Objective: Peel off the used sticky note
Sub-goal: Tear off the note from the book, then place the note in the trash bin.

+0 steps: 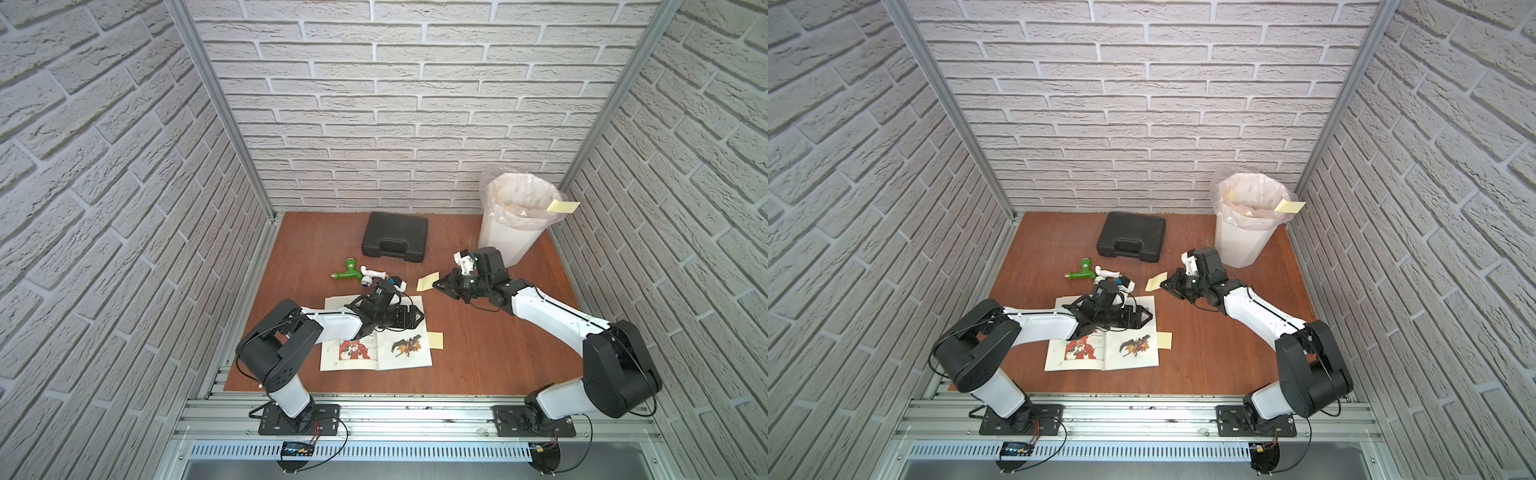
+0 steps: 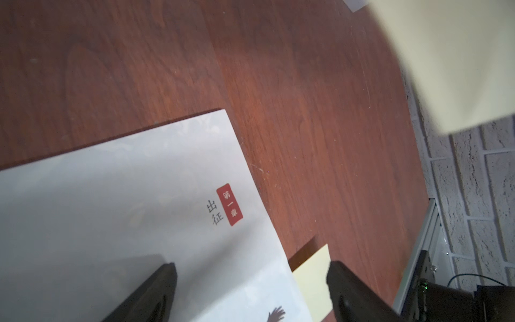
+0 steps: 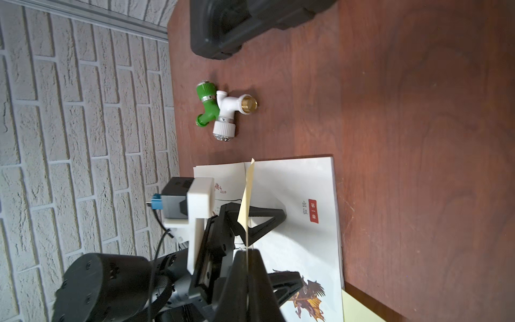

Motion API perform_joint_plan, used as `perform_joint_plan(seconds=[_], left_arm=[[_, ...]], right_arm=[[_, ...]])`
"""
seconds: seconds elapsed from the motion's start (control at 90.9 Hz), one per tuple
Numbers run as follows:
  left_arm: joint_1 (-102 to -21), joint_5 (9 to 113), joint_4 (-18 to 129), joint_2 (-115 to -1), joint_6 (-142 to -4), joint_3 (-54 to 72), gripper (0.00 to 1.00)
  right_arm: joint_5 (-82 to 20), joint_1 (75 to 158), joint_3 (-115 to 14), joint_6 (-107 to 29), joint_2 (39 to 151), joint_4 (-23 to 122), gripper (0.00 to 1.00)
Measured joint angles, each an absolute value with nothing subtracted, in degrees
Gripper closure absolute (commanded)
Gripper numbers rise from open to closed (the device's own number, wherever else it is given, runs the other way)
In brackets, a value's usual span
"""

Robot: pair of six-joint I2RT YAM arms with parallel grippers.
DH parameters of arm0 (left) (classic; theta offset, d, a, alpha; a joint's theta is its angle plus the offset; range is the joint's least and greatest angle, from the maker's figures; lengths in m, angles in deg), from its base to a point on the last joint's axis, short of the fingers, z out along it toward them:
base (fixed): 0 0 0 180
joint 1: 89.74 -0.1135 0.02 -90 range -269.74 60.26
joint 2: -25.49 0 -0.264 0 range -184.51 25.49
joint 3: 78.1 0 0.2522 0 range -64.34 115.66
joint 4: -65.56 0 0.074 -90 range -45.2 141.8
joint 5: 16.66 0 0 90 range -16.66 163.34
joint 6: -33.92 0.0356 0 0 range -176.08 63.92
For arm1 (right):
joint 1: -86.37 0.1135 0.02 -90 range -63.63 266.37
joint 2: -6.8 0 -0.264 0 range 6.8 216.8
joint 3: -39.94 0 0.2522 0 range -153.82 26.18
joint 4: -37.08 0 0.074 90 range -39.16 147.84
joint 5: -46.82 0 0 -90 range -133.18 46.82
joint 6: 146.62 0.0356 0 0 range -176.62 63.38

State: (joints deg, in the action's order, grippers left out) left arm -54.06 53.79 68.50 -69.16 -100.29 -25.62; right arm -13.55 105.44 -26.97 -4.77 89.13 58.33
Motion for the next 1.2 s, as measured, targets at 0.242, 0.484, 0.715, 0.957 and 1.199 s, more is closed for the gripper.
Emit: perform_joint_plan(seconds=[0.242, 0.484, 0.715, 0.957, 1.199], left_arm=[[-53.97, 53.55, 68.92, -68.85, -100.26, -25.84, 0.03], [-53.75, 53.55, 68.53, -68.5, -100.05, -25.84, 0.02], [-53.64, 53.57, 66.03, -67.15, -99.81, -25.88, 0.02], [-53.51, 53.61, 63.98, -65.29, -99.78, -25.93, 0.02], [-53.49, 53.68, 62.67, -62.17, -99.78, -26.25, 0.02]], right_arm=[[-16.17, 101.22, -37.13, -9.66, 84.06, 67.64, 0.97], [-16.79, 92.5, -49.39, -12.55, 81.67, 72.89, 0.97], [-16.5, 83.34, -61.98, -14.08, 84.01, 76.06, 0.97], [-15.58, 73.81, -70.75, -13.44, 93.24, 77.26, 0.96], [-15.19, 68.91, -79.07, -13.2, 105.91, 81.89, 0.88]])
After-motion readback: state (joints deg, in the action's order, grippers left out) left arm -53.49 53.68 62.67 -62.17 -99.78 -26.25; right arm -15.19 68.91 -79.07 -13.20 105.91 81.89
